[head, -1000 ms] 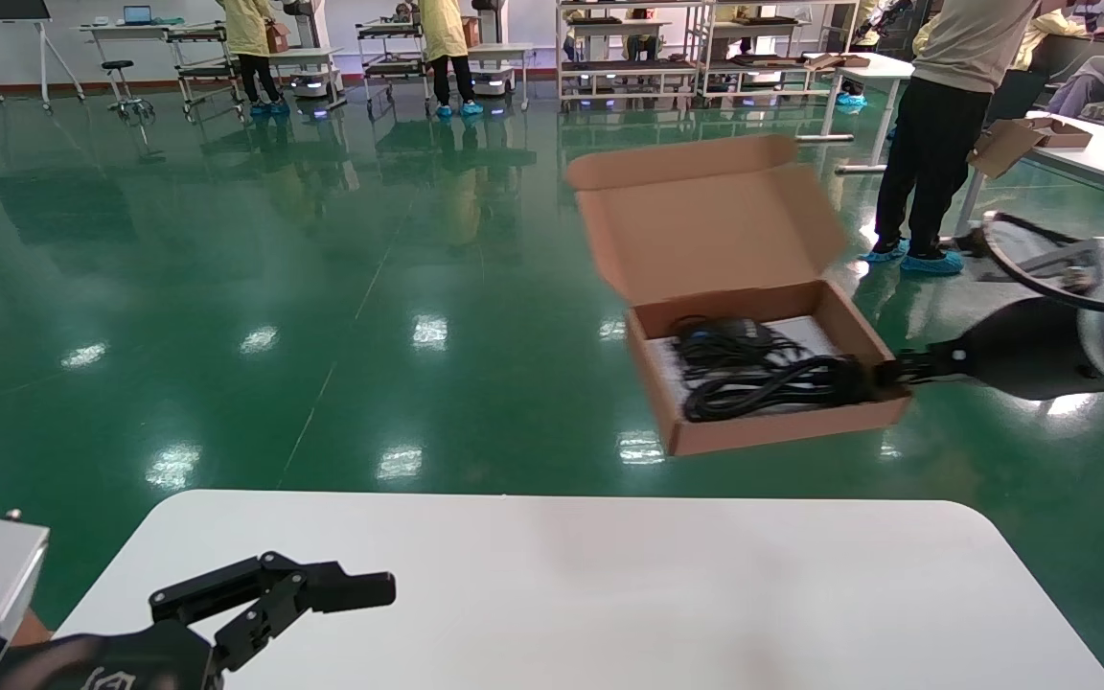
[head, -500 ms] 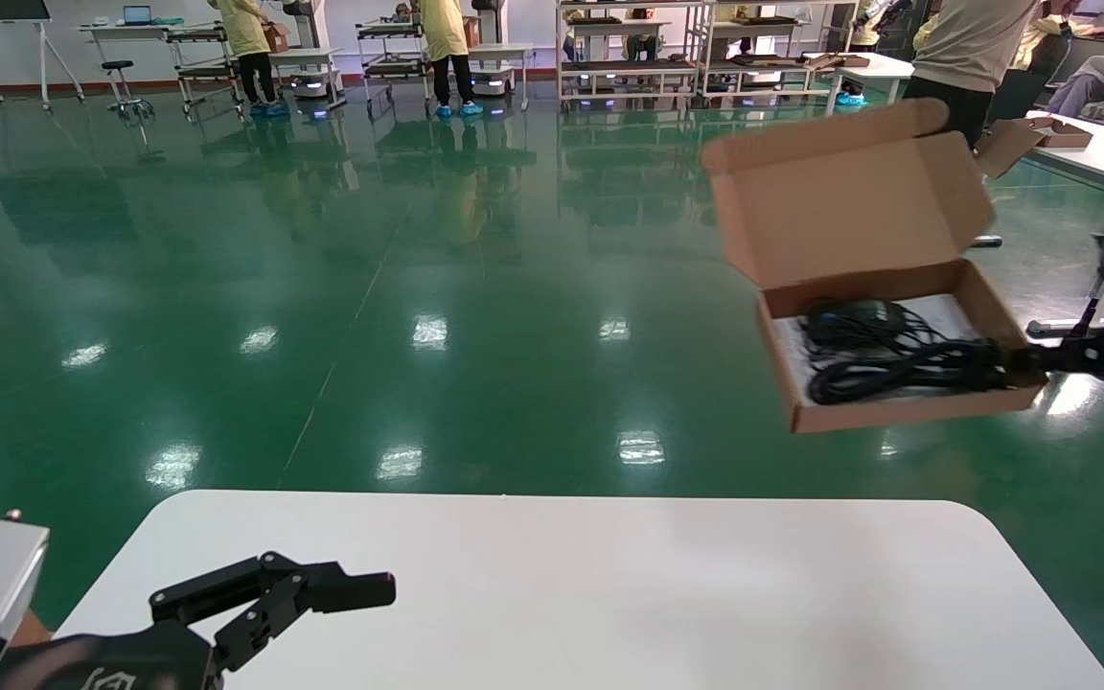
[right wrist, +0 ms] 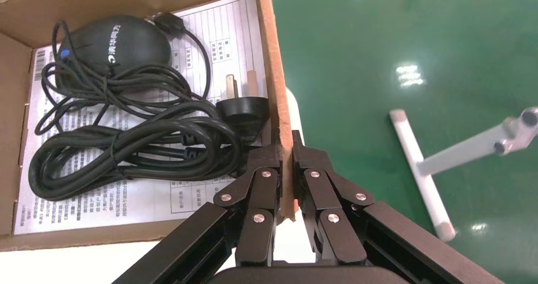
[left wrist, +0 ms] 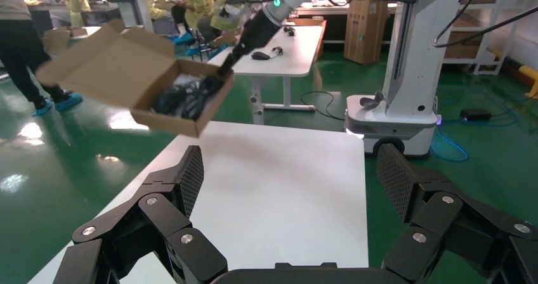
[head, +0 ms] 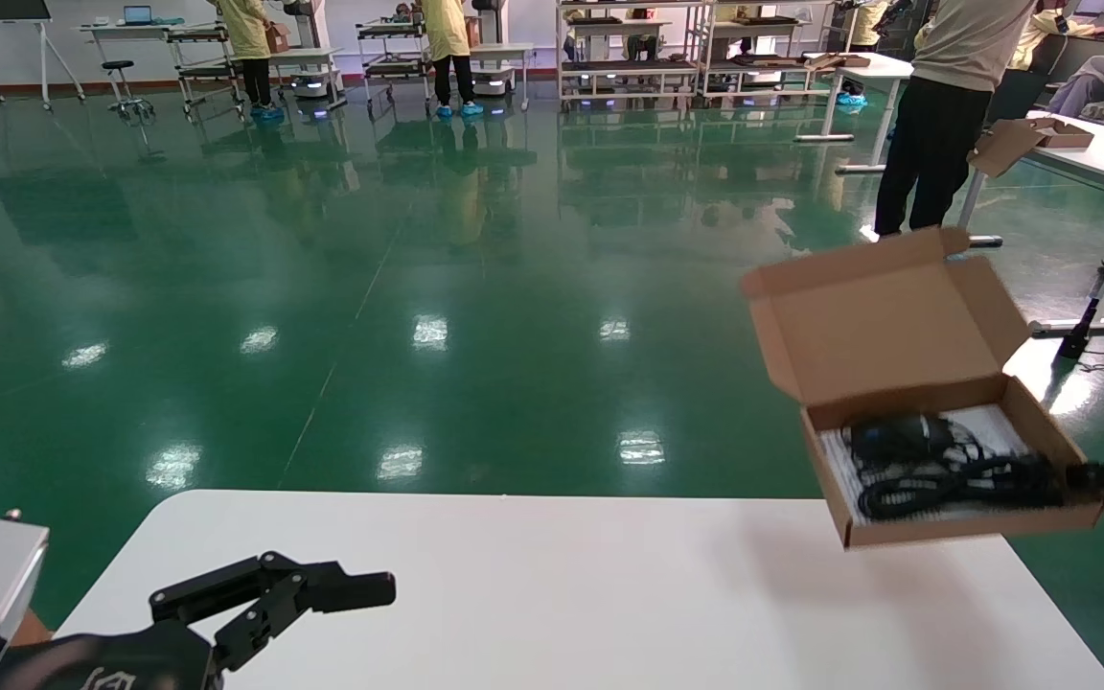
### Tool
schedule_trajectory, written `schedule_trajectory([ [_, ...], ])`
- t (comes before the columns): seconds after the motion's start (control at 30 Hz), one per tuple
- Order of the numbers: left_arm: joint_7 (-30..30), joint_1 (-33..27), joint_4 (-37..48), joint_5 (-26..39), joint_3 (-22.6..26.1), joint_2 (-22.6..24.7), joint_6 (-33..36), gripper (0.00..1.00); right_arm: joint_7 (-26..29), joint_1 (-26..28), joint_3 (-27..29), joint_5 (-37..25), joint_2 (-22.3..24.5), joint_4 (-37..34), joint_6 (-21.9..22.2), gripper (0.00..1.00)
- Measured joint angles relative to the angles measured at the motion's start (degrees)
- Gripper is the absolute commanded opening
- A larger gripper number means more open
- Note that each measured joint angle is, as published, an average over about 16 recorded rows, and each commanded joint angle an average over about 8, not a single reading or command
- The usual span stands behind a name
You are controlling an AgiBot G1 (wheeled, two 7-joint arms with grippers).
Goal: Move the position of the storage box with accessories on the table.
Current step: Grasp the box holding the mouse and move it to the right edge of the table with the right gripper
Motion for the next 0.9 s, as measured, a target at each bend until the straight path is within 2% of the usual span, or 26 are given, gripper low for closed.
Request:
schedule_trajectory([
  [0.23, 0.0, 0.0, 0.0, 0.0, 0.0, 0.0, 0.0, 1.00, -1.1, -4.1, 1.0, 1.5, 0.9, 0.4, 1.5, 0.00],
  [0.9, 0.0, 0.0, 0.0, 0.0, 0.0, 0.0, 0.0, 1.00, -2.8, -14.5, 3.5, 5.0, 0.6, 1.0, 10.9, 0.00],
])
